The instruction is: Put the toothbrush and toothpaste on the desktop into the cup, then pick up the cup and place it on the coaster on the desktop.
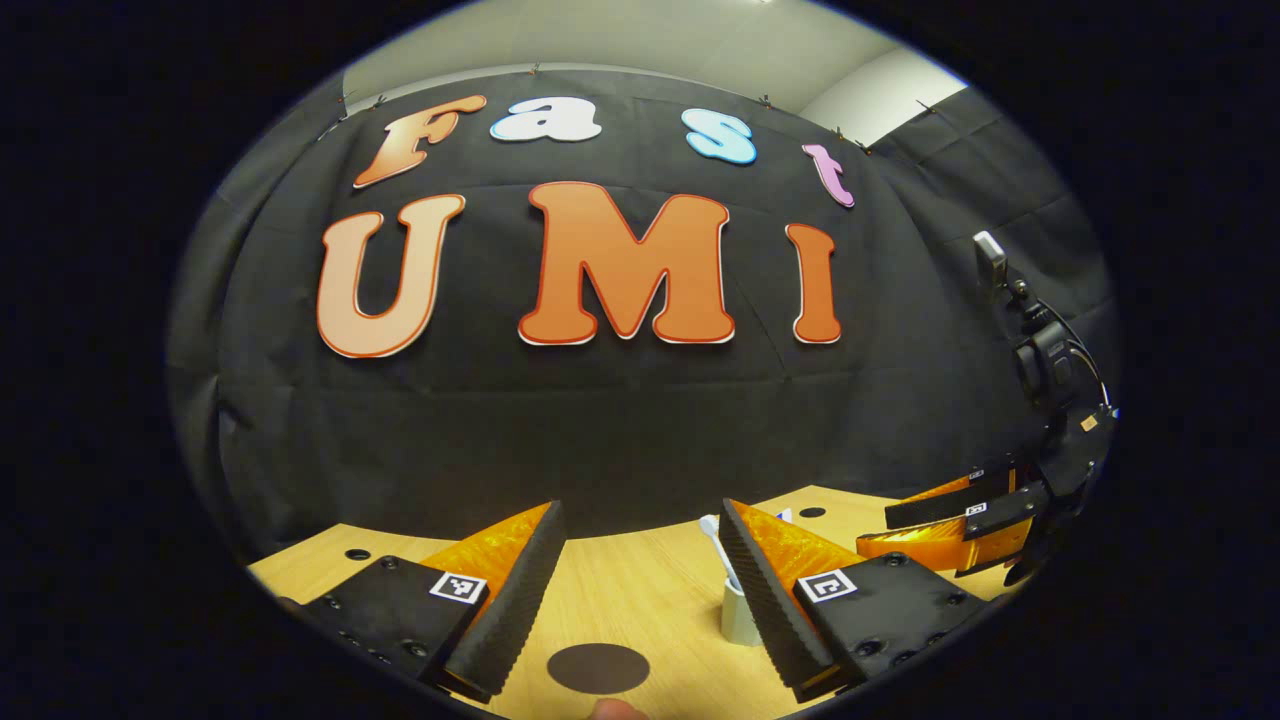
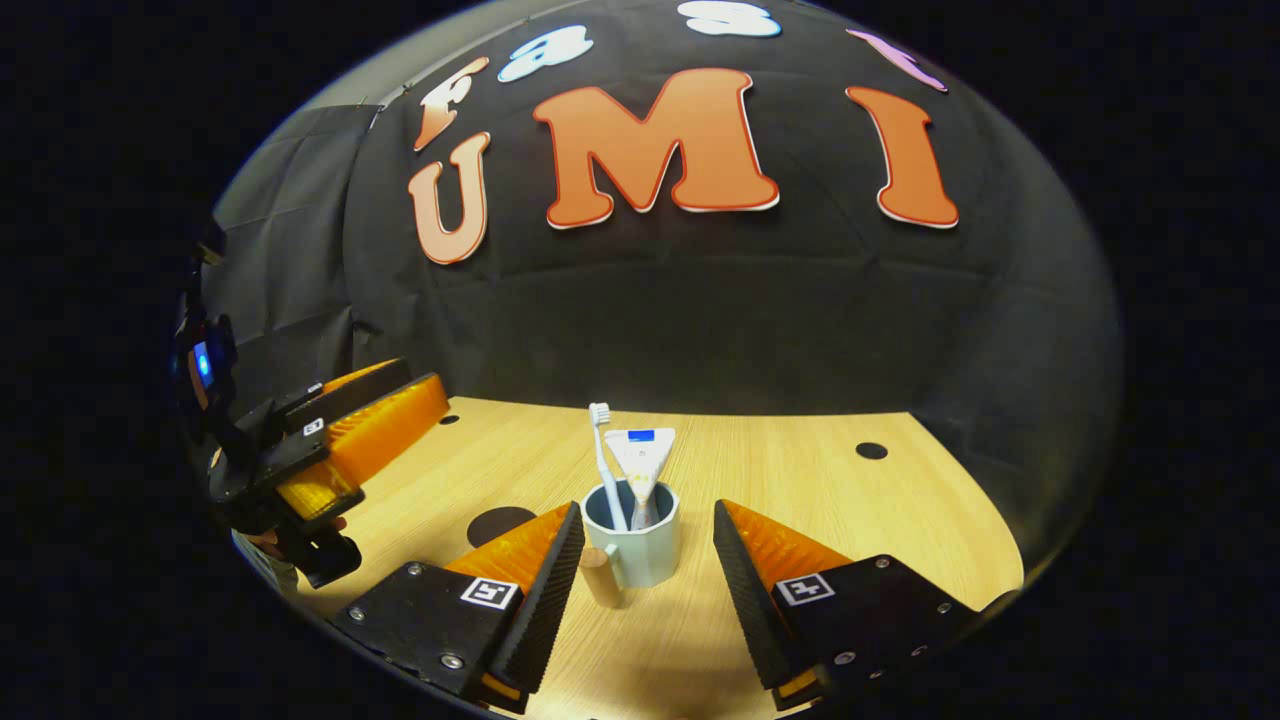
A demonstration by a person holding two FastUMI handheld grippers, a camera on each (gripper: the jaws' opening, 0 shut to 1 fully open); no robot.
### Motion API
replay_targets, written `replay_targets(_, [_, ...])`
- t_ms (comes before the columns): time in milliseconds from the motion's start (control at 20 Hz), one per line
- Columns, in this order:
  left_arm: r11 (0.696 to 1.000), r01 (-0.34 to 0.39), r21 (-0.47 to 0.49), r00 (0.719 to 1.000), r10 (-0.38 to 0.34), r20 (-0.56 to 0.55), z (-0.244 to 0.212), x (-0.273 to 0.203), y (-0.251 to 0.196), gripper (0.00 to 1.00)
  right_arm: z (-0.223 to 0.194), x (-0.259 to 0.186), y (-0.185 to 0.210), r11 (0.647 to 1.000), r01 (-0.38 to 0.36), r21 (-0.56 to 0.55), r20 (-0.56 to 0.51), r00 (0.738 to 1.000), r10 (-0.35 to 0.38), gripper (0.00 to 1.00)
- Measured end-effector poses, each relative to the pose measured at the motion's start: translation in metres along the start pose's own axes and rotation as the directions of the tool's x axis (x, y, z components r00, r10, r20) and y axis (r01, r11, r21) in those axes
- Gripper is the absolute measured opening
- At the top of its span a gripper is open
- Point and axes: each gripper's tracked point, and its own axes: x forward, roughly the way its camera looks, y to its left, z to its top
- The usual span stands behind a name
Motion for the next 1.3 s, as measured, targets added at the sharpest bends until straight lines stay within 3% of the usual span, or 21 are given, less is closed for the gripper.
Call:
replay_targets(150, [0.999, -0.033, 0.003, 0.999, 0.033, -0.005, 0.004, -0.014, 0.015, 0.97, -0.010, 0.012, 0.010, 1.000, -0.004, 0.016, -0.105, 0.994, 0.006, 0.79])
replay_targets(500, [0.993, -0.115, -0.013, 0.993, 0.115, -0.013, -0.003, -0.038, 0.053, 0.99, -0.036, 0.031, 0.027, 0.999, 0.006, -0.040, -0.333, 0.943, -0.019, 0.79])
replay_targets(800, [0.982, -0.185, -0.036, 0.983, 0.184, -0.030, -0.012, -0.058, 0.086, 0.97, -0.054, 0.049, 0.015, 0.995, 0.072, -0.064, -0.473, 0.876, -0.094, 0.79])
replay_targets(1050, [0.976, -0.215, -0.042, 0.976, 0.213, -0.045, -0.023, -0.067, 0.100, 0.97, -0.077, 0.061, 0.010, 0.994, 0.098, -0.041, -0.591, 0.800, -0.103, 0.79])
replay_targets(1100, [0.975, -0.218, -0.044, 0.975, 0.216, -0.046, -0.025, -0.069, 0.102, 0.97, -0.080, 0.062, 0.010, 0.994, 0.100, -0.050, -0.605, 0.788, -0.110, 0.74])
replay_targets(1150, [0.974, -0.221, -0.046, 0.975, 0.219, -0.048, -0.026, -0.069, 0.103, 0.96, -0.083, 0.065, 0.009, 0.993, 0.097, -0.067, -0.619, 0.777, -0.117, 0.79])
replay_targets(1300, [0.973, -0.224, -0.053, 0.974, 0.221, -0.058, -0.030, -0.070, 0.105, 0.96, -0.094, 0.071, 0.011, 0.991, 0.092, -0.099, -0.650, 0.748, -0.134, 0.76])
